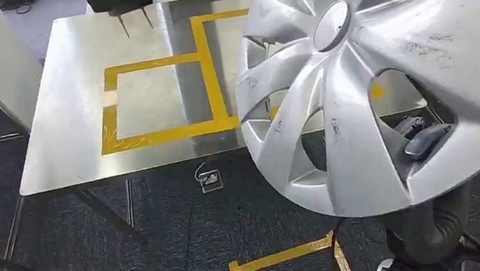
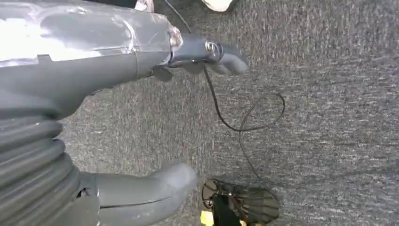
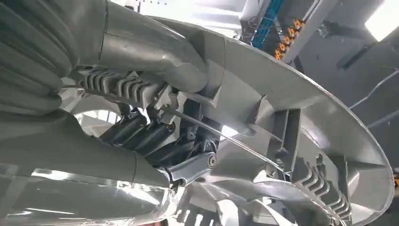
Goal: Take the parts from the cabinet and place them on the table.
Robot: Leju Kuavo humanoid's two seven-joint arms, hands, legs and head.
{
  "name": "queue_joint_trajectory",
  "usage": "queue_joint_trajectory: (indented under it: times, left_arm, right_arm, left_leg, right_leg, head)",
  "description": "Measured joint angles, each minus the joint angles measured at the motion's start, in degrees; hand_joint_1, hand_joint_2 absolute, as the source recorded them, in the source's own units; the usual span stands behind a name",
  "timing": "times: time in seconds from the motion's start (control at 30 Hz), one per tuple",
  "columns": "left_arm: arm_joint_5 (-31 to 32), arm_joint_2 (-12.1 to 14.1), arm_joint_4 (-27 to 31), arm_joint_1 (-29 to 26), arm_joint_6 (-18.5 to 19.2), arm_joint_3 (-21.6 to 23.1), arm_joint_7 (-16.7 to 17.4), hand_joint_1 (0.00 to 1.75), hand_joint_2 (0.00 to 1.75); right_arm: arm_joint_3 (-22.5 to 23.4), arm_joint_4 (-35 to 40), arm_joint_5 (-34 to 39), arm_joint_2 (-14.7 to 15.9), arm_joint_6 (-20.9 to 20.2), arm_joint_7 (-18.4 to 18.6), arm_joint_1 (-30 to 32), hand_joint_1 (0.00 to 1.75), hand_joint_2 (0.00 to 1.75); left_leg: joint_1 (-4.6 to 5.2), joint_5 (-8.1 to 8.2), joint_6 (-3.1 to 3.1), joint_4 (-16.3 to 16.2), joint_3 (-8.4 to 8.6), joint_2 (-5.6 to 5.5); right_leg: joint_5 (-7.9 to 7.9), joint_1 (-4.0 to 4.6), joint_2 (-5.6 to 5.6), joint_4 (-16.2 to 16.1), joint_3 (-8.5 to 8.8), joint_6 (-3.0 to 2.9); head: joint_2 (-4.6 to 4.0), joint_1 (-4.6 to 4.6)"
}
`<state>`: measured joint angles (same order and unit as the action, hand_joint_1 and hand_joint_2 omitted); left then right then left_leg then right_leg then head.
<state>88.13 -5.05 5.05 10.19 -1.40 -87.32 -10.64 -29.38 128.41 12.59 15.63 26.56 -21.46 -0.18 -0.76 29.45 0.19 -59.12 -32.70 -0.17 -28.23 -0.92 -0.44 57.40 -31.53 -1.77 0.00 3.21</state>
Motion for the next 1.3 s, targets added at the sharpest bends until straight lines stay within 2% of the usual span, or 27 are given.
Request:
queue_joint_trajectory:
  times: [0.07,0.2,0.23,0.33,0.37,0.57,1.3]
  left_arm:
    - [0.0,-0.02,0.0,0.0,0.0,0.0,0.0,0.0,1.75]
    - [0.0,0.0,0.0,0.01,-0.02,0.0,0.0,0.0,1.75]
    - [0.02,0.0,0.0,0.01,0.0,0.0,-0.02,0.0,1.75]
    - [0.13,0.02,0.0,0.01,0.02,0.0,-0.02,0.0,1.75]
    - [0.18,0.02,0.0,0.02,0.02,0.0,-0.02,0.0,1.75]
    - [0.52,0.02,0.0,0.02,0.02,0.0,0.02,0.0,1.75]
    - [0.85,-0.02,0.0,0.02,0.0,0.0,-0.31,0.0,1.75]
  right_arm:
    - [0.0,0.0,0.0,-0.02,0.0,0.0,0.0,1.75,1.75]
    - [0.0,0.0,0.0,-0.04,0.0,0.0,0.01,1.75,1.75]
    - [0.0,0.0,0.0,-0.04,0.0,0.0,0.01,1.75,1.75]
    - [0.02,0.0,0.2,-0.02,0.0,0.0,-0.03,1.75,1.75]
    - [0.09,0.0,0.26,-0.04,0.0,0.0,-0.05,1.75,1.75]
    - [0.24,0.0,0.55,-0.02,0.0,0.0,-0.11,1.75,1.75]
    - [0.85,0.0,0.61,0.04,0.02,0.0,0.34,1.75,1.75]
  left_leg:
    - [0.17,0.12,0.25,-0.01,0.0,0.04]
    - [0.34,0.31,0.55,-0.03,0.01,0.14]
    - [0.34,0.33,0.57,-0.04,-0.01,0.16]
    - [0.35,0.42,0.72,-0.08,-0.04,0.24]
    - [0.34,0.42,0.72,-0.08,-0.04,0.26]
    - [0.24,0.43,0.69,-0.03,0.03,0.28]
    - [0.15,0.45,0.64,0.05,0.08,0.32]
  right_leg:
    - [0.03,-0.07,0.0,-0.11,0.02,-0.05]
    - [0.03,-0.16,0.0,-0.27,0.04,0.24]
    - [0.04,-0.18,0.01,-0.37,0.07,0.93]
    - [-0.05,-0.38,0.01,-0.79,0.26,3.54]
    - [-0.09,-0.41,0.02,-0.84,0.29,4.02]
    - [-0.21,-0.32,0.01,-0.79,0.27,4.33]
    - [-0.31,-0.26,0.03,-0.67,0.26,4.18]
  head:
    - [0.0,0.5]
    - [0.0,0.68]
    - [0.0,0.7]
    - [0.0,0.74]
    - [0.0,0.68]
    - [0.0,0.39]
    - [0.0,0.35]
